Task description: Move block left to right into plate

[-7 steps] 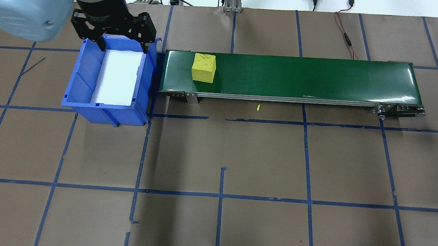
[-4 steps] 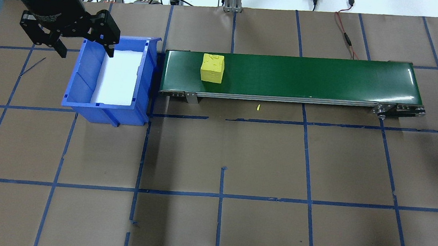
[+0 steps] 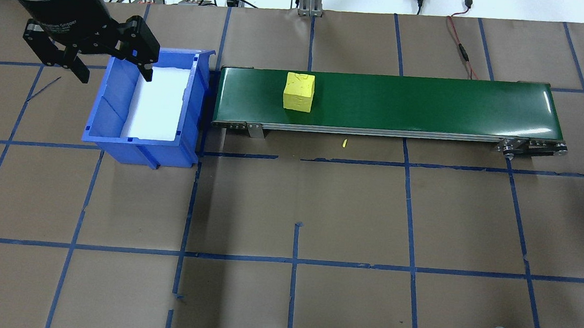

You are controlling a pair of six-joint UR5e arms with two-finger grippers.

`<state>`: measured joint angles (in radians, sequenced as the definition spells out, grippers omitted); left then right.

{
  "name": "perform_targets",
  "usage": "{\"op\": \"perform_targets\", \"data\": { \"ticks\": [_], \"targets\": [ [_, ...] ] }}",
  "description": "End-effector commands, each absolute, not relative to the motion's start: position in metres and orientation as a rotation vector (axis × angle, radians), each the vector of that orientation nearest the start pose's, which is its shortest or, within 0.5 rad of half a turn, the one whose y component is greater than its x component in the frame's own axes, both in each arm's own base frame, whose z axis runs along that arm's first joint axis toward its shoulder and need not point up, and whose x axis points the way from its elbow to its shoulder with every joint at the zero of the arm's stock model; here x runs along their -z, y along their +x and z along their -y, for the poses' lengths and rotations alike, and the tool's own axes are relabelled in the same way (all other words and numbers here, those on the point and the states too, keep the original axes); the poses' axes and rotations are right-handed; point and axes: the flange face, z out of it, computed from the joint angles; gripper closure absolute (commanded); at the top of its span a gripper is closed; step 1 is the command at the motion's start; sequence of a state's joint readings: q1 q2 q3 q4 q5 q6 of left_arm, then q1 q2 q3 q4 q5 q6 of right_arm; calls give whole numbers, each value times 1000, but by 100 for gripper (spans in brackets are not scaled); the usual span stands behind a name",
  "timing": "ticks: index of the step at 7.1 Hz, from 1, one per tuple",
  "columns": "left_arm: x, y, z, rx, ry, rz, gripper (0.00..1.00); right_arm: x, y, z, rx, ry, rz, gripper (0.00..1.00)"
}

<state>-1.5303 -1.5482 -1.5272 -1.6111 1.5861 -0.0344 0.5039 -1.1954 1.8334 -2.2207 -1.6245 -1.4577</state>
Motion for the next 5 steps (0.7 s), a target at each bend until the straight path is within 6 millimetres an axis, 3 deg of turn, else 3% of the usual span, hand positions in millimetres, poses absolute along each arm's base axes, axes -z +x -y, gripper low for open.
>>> {"op": "perform_targets", "data": {
  "ticks": [1, 3, 5],
  "targets": [
    [-517, -108, 489, 21, -41, -3131, 0, -271, -401, 419, -29, -532, -3185, 0],
    [-518, -108, 490, 24, -43, -3142, 0, -318, -276, 490, 40, -538, -3213, 0],
    [-517, -109, 489, 22, -60, -3145, 0, -326, -131, 541, 77, -398, -3213, 0]
  ]
}}
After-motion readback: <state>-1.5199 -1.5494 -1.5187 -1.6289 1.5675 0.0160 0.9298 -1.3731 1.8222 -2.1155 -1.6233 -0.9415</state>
